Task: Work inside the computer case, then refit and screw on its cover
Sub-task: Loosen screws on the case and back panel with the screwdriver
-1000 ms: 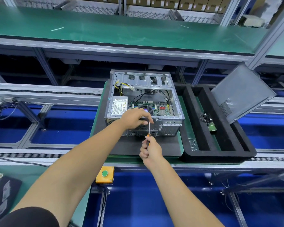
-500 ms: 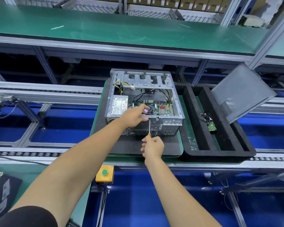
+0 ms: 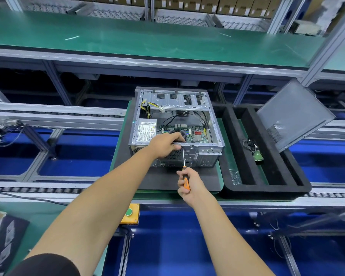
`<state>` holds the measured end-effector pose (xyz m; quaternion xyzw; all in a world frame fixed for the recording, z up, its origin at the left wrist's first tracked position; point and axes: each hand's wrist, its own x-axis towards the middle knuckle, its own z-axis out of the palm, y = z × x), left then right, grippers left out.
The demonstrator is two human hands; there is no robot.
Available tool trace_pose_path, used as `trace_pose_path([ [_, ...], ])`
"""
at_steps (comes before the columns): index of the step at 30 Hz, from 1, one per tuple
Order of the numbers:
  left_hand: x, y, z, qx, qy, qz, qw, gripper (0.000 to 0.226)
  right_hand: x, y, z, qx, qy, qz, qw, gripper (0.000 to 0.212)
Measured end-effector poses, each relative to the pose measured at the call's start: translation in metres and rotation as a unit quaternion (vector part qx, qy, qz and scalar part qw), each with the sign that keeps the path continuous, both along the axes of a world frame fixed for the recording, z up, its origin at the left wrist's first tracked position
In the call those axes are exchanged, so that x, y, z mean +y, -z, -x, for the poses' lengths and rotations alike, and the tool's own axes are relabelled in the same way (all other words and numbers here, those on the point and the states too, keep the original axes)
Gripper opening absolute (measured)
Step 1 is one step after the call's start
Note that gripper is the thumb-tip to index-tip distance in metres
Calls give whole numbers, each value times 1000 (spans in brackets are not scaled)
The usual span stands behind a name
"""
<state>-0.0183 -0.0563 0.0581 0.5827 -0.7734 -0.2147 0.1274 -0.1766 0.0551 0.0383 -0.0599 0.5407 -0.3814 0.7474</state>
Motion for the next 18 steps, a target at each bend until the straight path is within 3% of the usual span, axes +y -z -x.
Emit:
trace_pose_path([
  [3, 0, 1, 0, 12, -6, -7, 1000, 27, 2, -3, -8, 178, 20, 58, 982, 10],
  [7, 0, 0, 0, 11, -11, -6, 1000, 27, 7, -5, -21, 346, 17, 148, 926, 12],
  [9, 0, 0, 1, 10, -12, -1, 1000, 27, 5, -6, -21, 312, 18, 133, 941, 17],
  [12, 0, 0, 1, 7, -17, -3, 1000, 26, -1, -9, -17, 54, 39, 26, 997, 14],
  [14, 0, 0, 2, 11, -22, -6, 1000, 25, -1, -7, -12, -57, 41, -17, 997, 21],
  [16, 1, -1, 2, 13, -23, -6, 1000, 25, -1, -6, -10, -65, 23, -19, 997, 24],
  [18, 1, -1, 2, 13, -22, -3, 1000, 25, 0, -7, -13, -14, 13, -18, 1000, 22],
])
